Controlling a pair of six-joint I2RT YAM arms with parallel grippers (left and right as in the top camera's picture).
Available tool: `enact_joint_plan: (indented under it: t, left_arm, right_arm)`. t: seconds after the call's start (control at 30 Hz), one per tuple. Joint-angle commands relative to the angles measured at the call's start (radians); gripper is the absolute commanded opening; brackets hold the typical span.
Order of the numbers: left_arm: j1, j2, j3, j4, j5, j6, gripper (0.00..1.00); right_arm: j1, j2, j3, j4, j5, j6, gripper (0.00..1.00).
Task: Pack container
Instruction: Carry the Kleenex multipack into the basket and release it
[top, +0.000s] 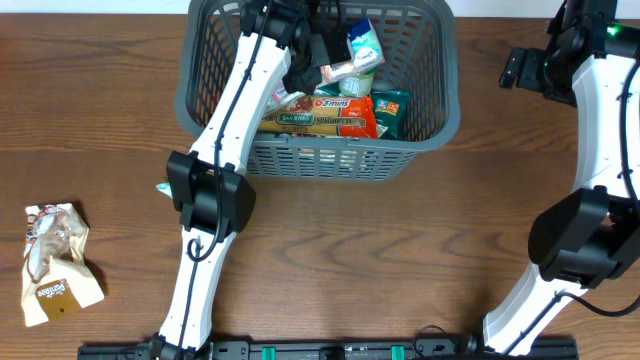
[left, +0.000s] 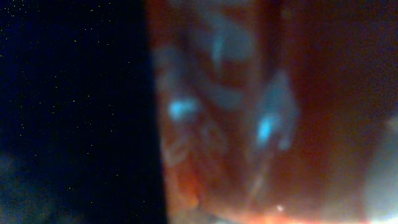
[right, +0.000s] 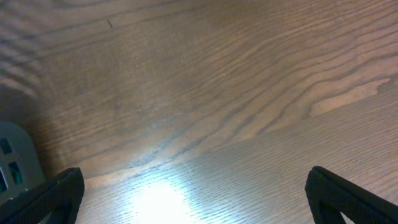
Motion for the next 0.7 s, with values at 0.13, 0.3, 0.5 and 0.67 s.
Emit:
enact_joint_plan:
  t: [0.13,0.3,0.5,0.67]
  left_arm:
    - [0.019,-0.011,-0.013,-0.021,-0.006,-0.013,0.74]
    - [0.038,-0.072,-0.013,-0.032,-0.006,-0.104,0.96]
    - [0.089,-0.272,-0.013,-0.071,-0.013,-0.15,1.0]
    - [0.16,-0.478,-0.013,-0.078,-0.021,-0.227,0.99]
  right_arm:
    - [0.002,0.005,-0.002,-0.005,-0.006,-0.016,0.99]
    - [0.002,0.005,-0.002,-0.005,-0.006,-0.017,0.99]
    - [0.002,0.005,-0.002,-0.005,-0.006,-0.032,0.99]
    - [0.002,0.005,-0.002,-0.005,-0.006,-0.035,0.99]
